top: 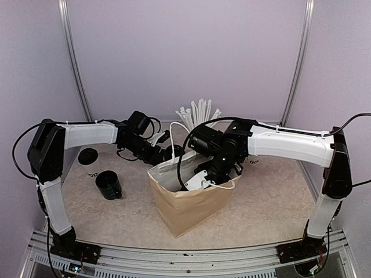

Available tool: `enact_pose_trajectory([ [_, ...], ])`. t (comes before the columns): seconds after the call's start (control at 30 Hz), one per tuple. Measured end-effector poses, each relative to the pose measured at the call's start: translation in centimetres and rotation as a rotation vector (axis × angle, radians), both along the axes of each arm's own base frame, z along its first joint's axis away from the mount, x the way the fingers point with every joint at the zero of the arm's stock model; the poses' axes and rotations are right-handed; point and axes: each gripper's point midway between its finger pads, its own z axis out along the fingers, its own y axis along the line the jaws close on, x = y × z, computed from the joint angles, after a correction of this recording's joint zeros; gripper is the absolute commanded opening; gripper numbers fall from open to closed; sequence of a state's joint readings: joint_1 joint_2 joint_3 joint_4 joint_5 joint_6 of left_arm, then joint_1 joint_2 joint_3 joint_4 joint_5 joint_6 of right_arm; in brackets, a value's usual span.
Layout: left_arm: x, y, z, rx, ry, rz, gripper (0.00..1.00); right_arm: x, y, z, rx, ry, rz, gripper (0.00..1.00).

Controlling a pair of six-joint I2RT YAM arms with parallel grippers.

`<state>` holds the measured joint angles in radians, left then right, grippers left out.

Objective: Pack the takeout coffee

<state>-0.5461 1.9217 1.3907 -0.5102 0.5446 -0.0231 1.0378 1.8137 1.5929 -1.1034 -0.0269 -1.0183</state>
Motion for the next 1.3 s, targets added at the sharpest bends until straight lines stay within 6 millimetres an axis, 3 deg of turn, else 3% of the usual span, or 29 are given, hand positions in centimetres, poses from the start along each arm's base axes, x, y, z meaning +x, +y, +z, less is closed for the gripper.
enact_pose_trajectory([
  [0.2, 0.9, 1.2, 4.4, -0.047, -0.088, 0.03, 0.59, -0.9, -0.4, 0.0, -0.03, 0.067, -0.046, 0.99],
  [0.43, -0.1, 1.0, 7.5, -0.088, -0.129, 0.01, 0.59, -1.4, -0.3, 0.9, -0.033, 0.121, -0.11, 0.99],
  [0.57, -1.7, 0.4, 11.6, -0.165, -0.193, -0.044, 0.62, -1.3, 0.3, 2.2, -0.001, 0.126, -0.134, 0.99],
  [0.73, -4.5, -1.2, 18.1, -0.295, -0.29, -0.145, 0.64, -1.5, 0.4, 2.4, 0.007, 0.138, -0.147, 0.99],
  [0.8, -5.3, -1.8, 19.8, -0.337, -0.311, -0.18, 0.64, -1.7, 0.5, 2.4, 0.011, 0.154, -0.147, 0.99],
  [1.13, -8.2, -3.5, 21.3, -0.429, -0.295, -0.28, 0.66, -2.5, 0.5, 2.9, 0.033, 0.2, -0.144, 0.99],
  [1.23, -8.7, -4.3, 21.7, -0.447, -0.297, -0.294, 0.61, -2.5, 0.5, 3.1, 0.038, 0.2, -0.143, 0.99],
  [1.3, -8.9, -4.7, 21.8, -0.45, -0.291, -0.298, 0.52, -2.5, 0.5, 3.1, 0.039, 0.198, -0.143, 0.99],
])
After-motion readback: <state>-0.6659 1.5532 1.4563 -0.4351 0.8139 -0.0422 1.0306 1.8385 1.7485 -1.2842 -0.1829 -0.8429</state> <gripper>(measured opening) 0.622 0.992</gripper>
